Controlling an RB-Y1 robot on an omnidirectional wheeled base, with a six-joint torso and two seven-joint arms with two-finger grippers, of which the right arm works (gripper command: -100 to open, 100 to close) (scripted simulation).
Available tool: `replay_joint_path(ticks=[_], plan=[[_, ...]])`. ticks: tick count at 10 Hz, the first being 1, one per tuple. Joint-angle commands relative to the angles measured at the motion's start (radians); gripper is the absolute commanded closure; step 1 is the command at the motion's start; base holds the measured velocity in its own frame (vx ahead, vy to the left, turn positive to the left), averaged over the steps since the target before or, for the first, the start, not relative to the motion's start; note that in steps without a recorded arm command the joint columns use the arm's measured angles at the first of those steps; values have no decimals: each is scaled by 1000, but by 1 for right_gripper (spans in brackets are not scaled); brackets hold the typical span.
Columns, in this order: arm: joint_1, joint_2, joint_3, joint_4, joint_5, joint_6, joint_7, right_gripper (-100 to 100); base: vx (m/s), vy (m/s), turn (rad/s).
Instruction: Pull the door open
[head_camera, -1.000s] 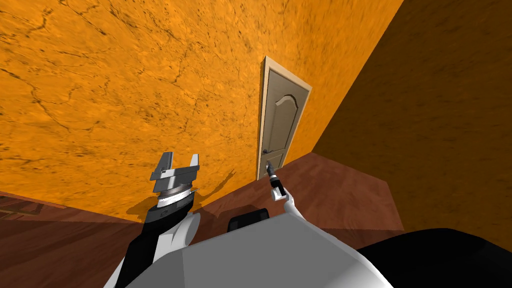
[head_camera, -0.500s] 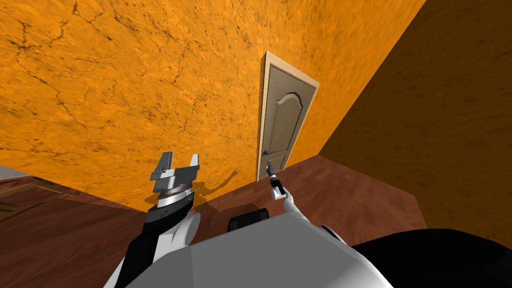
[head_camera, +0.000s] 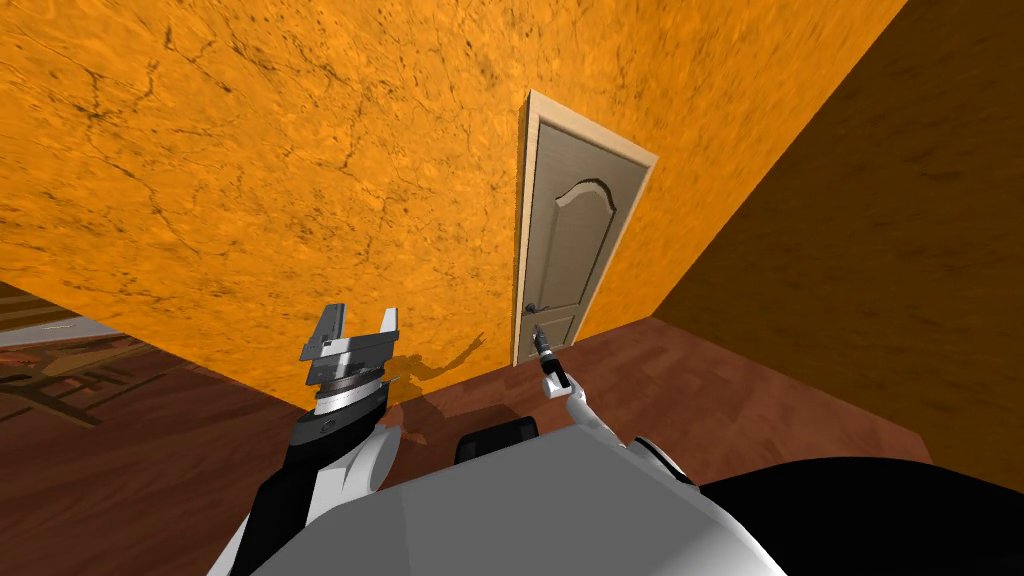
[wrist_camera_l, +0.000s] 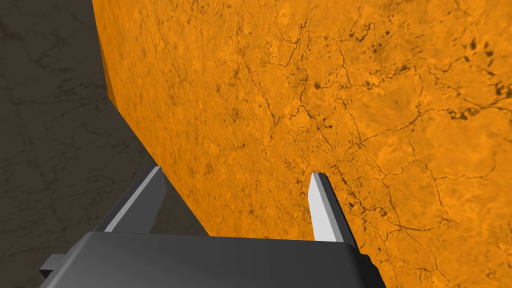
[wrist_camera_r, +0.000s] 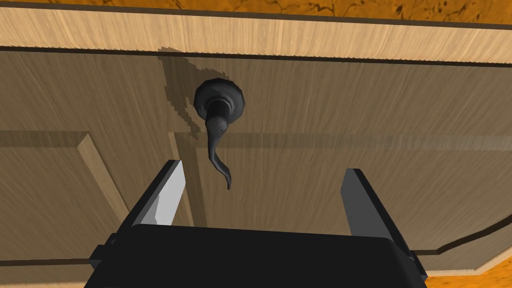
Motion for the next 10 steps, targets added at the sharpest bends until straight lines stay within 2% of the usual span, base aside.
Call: replay_joint_path(ticks=[1,6,10], plan=[[-22,-4,4,42,-10,-6,-2,-100,32,-168,149],[-70,-17,15,142,-33,-23,-8,-100,19,-152,110],[-118,-29,27,242,-57,-39,-14,-100,26,-159,138]])
